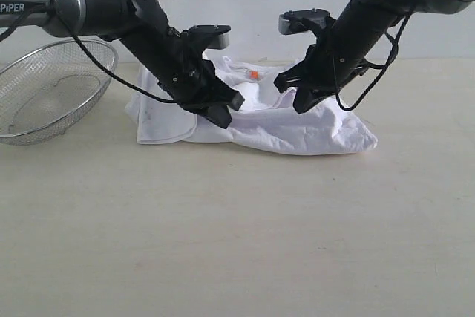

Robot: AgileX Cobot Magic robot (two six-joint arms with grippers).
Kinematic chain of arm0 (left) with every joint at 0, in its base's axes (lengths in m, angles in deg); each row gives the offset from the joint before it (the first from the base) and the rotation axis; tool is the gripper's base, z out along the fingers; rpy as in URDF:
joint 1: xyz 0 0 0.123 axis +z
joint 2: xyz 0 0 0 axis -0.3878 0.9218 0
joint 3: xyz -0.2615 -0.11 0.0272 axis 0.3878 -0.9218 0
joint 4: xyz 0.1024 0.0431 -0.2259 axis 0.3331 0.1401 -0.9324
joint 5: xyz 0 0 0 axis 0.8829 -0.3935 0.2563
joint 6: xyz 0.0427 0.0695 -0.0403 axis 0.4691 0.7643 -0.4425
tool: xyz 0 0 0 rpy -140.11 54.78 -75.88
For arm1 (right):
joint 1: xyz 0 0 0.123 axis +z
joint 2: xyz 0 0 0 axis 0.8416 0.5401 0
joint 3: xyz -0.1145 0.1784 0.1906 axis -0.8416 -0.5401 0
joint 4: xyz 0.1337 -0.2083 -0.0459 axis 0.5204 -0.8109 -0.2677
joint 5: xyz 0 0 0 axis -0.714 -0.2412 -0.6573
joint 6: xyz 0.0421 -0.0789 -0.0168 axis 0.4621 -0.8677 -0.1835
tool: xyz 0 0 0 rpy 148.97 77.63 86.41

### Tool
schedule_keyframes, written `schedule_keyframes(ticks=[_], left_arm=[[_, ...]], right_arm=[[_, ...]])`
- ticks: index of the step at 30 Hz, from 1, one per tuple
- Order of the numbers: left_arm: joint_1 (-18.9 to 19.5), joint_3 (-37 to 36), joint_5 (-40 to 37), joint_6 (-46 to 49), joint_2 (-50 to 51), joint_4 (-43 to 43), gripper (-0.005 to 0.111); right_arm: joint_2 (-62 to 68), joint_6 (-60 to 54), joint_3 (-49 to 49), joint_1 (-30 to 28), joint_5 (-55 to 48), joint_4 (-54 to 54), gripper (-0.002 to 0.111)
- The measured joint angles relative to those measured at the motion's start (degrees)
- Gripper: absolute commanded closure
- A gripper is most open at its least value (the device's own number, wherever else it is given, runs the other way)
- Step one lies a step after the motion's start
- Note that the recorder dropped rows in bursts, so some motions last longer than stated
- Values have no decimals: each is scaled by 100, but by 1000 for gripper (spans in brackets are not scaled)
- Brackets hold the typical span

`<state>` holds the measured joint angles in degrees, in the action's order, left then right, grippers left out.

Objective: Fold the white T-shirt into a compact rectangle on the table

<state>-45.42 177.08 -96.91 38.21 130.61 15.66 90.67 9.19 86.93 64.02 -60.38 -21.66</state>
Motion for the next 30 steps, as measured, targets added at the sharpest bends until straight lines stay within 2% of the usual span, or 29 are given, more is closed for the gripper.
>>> schedule_keyframes(ticks=[7,14,20,26,30], left_arm=[[0,-11,339,-372,351,262,102],[39,23,857,-985,470,1122,102],[332,23,1006,-1733,508,2250,102],[651,246,1195,-1831,507,2420,102],[735,438,1636,-1831,507,2459,102]], right_arm=[[174,47,0,0,11,0,109],[183,448,-10,0,321,-162,109],[183,685,-10,0,347,-332,109],[183,732,-10,0,336,-379,109],[183,732,-10,0,336,-379,109]])
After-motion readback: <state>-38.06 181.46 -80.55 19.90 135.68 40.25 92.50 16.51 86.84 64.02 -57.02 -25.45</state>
